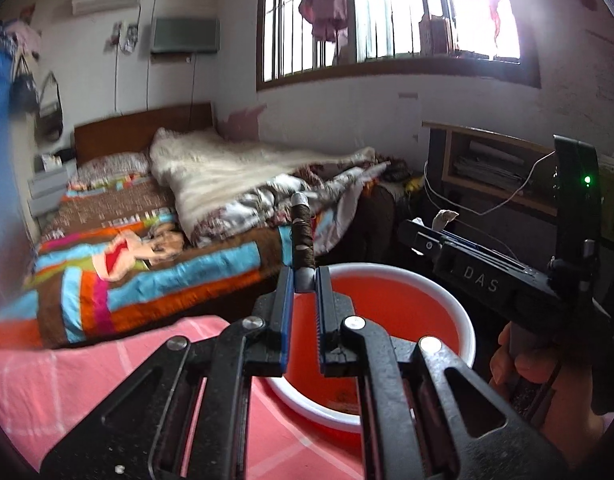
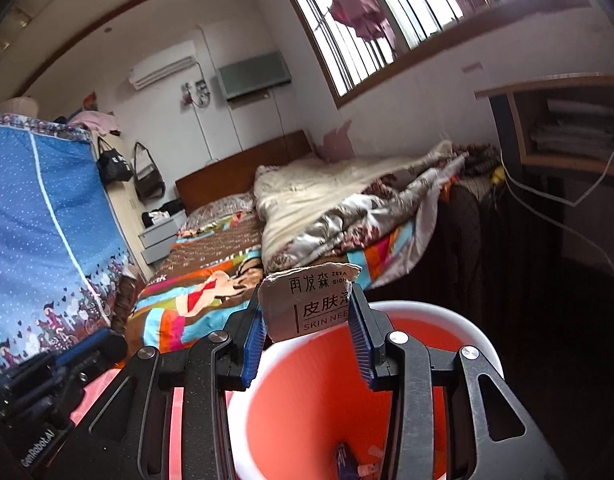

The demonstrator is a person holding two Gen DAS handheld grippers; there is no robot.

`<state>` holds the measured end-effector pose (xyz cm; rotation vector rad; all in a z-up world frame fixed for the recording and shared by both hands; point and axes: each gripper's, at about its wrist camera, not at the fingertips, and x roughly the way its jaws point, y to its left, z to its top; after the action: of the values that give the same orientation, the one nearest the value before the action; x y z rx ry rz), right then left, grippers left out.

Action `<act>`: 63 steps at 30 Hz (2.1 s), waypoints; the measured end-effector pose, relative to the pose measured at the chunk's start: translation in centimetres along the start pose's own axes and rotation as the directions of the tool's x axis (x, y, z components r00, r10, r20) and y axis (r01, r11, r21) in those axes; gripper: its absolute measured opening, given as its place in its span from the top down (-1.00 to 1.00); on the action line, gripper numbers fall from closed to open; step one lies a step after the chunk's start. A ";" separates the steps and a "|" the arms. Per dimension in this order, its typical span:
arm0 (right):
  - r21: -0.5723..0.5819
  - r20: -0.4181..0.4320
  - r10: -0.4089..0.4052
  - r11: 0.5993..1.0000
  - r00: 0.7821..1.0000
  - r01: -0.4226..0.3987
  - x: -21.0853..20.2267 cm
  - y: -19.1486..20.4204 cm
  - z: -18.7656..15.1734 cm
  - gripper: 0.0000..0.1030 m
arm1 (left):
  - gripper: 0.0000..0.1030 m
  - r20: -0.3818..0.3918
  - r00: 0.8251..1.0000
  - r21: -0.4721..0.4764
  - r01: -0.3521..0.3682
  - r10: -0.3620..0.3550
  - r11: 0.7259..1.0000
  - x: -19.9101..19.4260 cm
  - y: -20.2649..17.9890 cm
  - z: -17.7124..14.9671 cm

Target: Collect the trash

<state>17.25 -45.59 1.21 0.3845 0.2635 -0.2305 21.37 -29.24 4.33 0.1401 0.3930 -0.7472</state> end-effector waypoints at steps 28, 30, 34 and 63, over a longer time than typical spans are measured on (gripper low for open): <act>0.033 -0.162 -0.033 0.999 0.986 0.039 2.5 -1.1 -0.8 0.26 | 0.79 -0.177 0.981 -0.111 0.061 -0.080 0.992 4.1 0.5 -1.2; 0.032 -0.168 -0.035 0.999 0.985 0.041 2.6 -1.1 -0.9 0.24 | 0.76 -0.175 0.982 -0.122 0.056 -0.077 0.991 4.0 0.9 -1.1; 0.030 -0.176 -0.038 0.999 0.984 0.044 2.8 -1.0 -0.9 0.14 | 0.69 -0.170 0.983 -0.139 0.041 -0.065 0.990 3.8 1.5 -1.1; -0.010 -0.146 -0.066 0.998 0.987 0.065 2.2 -0.2 -0.5 -0.32 | -0.47 -0.104 0.990 -0.216 -0.115 0.095 0.969 1.9 4.9 -1.5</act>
<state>19.16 -45.91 0.00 0.3887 0.4216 -0.2666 25.58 -26.49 2.10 -0.0150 0.5512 -0.5888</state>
